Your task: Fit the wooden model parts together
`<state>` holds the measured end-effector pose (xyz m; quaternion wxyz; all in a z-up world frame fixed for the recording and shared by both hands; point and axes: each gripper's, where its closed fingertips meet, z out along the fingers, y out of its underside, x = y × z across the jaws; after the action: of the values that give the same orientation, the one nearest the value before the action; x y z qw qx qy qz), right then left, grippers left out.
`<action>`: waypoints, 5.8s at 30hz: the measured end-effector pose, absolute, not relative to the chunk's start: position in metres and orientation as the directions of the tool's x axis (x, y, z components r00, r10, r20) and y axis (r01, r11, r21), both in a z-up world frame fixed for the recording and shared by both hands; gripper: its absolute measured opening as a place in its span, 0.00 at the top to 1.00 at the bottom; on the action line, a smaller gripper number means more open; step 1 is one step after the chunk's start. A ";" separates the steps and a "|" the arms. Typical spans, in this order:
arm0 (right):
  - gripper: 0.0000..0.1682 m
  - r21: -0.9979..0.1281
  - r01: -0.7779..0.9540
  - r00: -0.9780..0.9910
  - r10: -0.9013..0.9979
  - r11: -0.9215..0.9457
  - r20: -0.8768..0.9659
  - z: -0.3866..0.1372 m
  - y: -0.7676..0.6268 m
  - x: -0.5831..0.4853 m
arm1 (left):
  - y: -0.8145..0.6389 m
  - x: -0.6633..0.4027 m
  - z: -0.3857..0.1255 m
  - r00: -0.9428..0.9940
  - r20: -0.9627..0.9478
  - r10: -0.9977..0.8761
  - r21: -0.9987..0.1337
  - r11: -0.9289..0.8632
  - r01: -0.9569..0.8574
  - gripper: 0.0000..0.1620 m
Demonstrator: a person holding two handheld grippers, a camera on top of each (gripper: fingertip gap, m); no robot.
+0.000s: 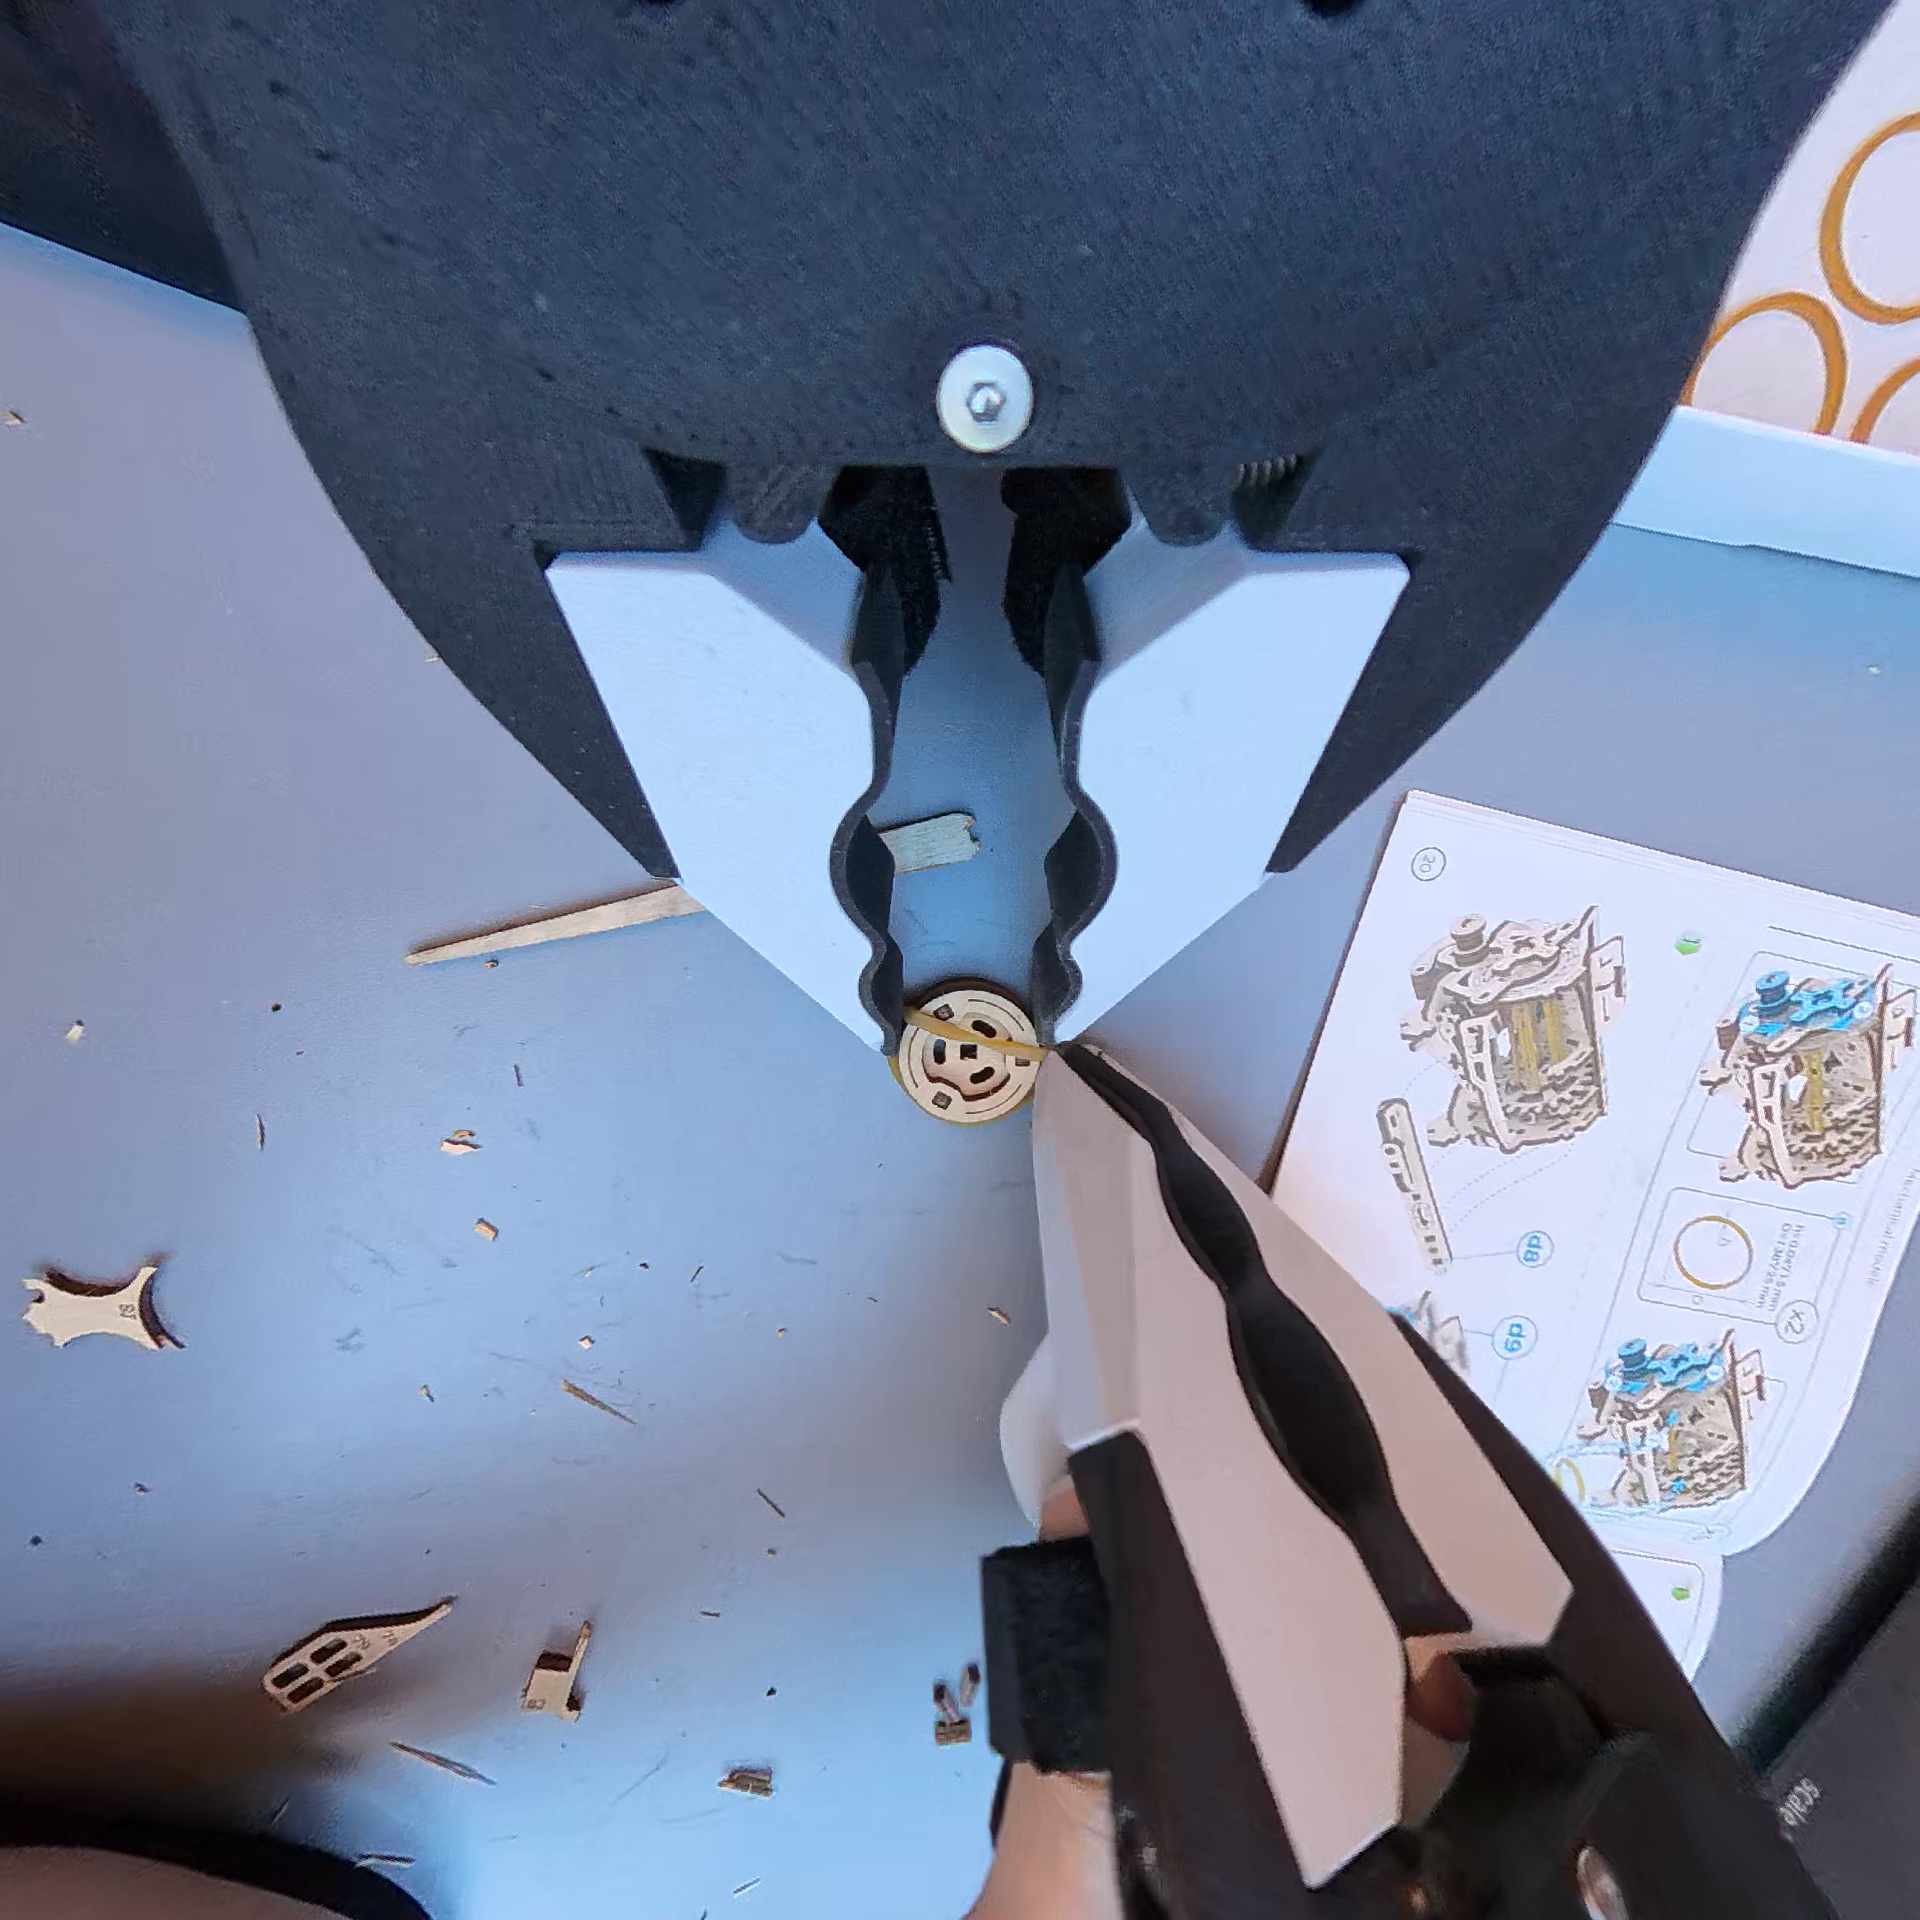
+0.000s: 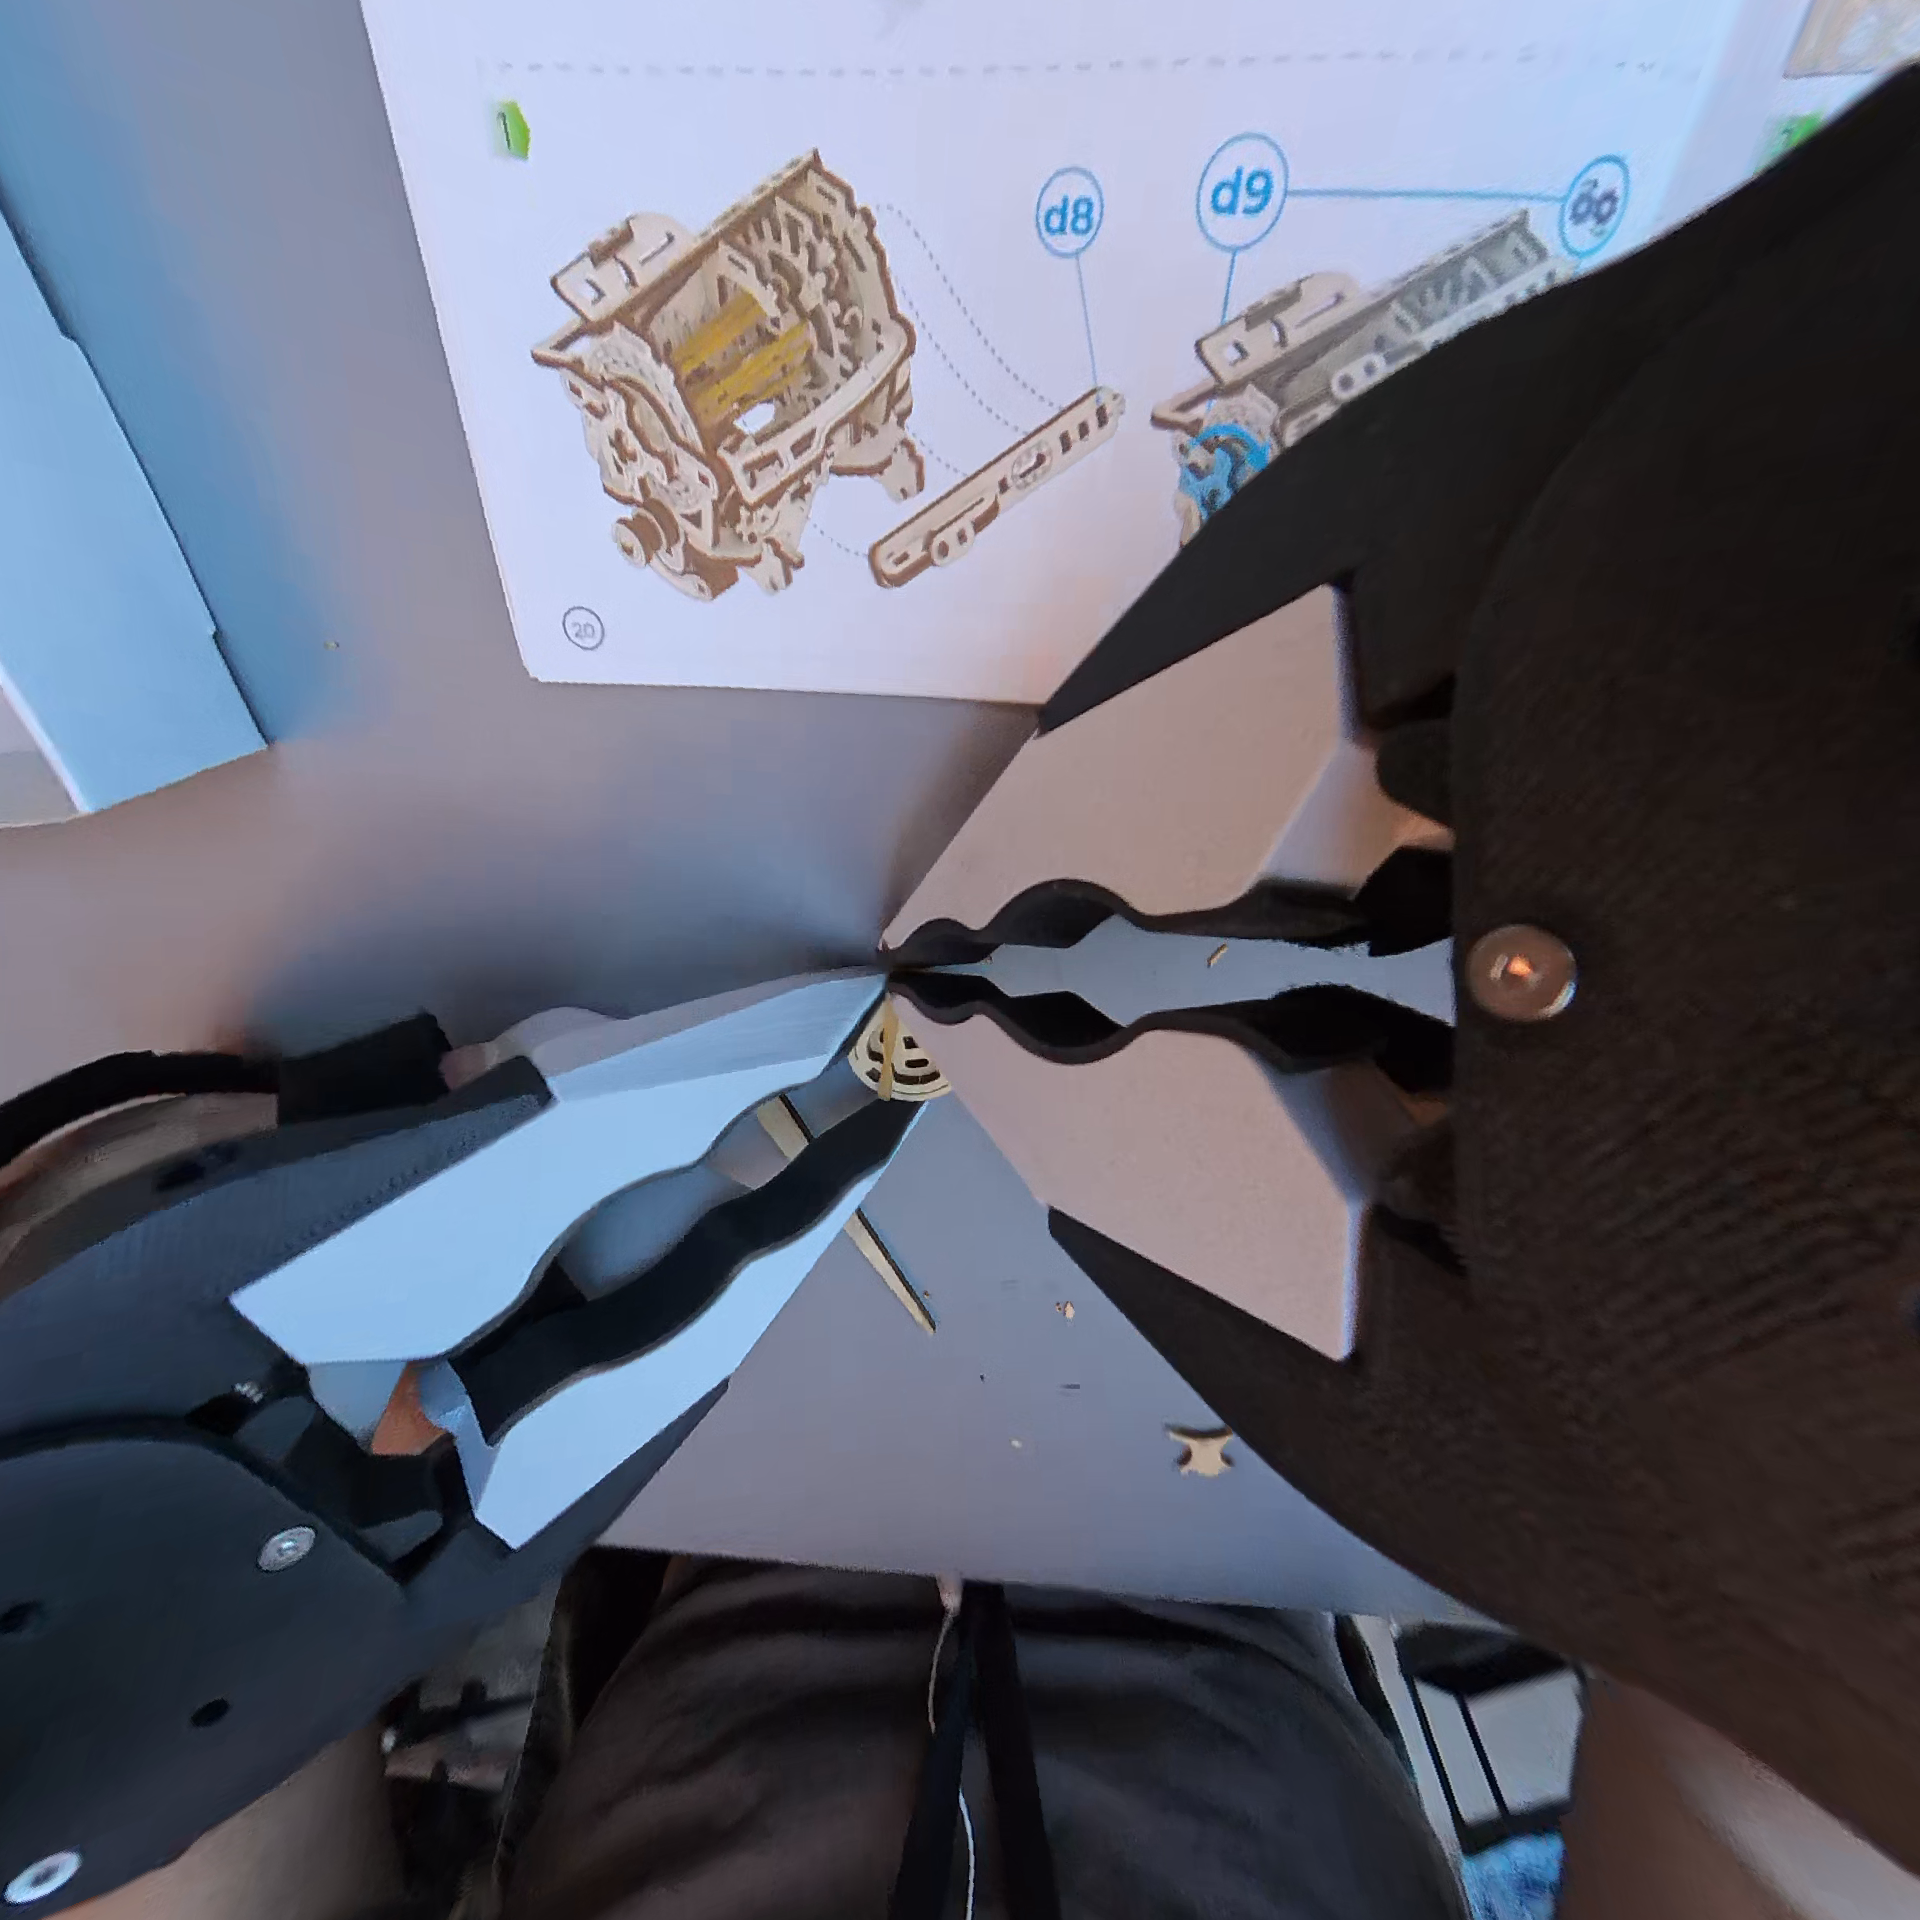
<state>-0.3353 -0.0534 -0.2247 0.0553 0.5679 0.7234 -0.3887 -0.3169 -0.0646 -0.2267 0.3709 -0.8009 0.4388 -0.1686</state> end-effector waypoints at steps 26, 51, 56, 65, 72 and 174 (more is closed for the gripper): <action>1.00 -0.472 0.865 -0.443 0.698 0.168 -0.563 -0.227 -0.057 -0.331 | -0.067 -0.317 -0.226 0.549 0.029 -0.835 -0.766 -0.371 -0.524 0.85; 0.96 -0.752 0.655 -0.407 0.873 0.074 -0.268 -0.198 -0.075 -0.298 | -0.068 -0.316 -0.225 0.545 0.059 -0.836 -0.769 -0.386 -0.510 0.85; 0.96 -0.740 0.672 -0.271 0.918 -0.036 -0.291 -0.215 -0.078 -0.305 | -0.068 -0.316 -0.225 0.546 0.061 -0.835 -0.769 -0.388 -0.508 0.85; 0.94 -0.721 0.673 -0.192 0.903 -0.164 -0.384 -0.211 -0.076 -0.314 | -0.067 -0.316 -0.226 0.550 0.008 -0.835 -0.764 -0.360 -0.536 0.85; 0.99 -0.703 0.705 -0.179 0.938 -0.088 -0.297 -0.221 -0.075 -0.312 | -0.067 -0.316 -0.225 0.554 0.008 -0.832 -0.764 -0.363 -0.533 0.85; 1.00 -0.738 0.318 -0.410 0.788 0.595 0.459 -0.155 -0.080 -0.325 | -0.071 -0.322 -0.152 0.308 0.826 -0.472 -0.538 -0.824 0.179 0.85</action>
<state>-0.3246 -0.0800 -0.1546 -0.4153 0.3499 0.7906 -0.2830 -0.3224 -0.0713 -0.1521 0.2806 -0.7586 0.0964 -0.5801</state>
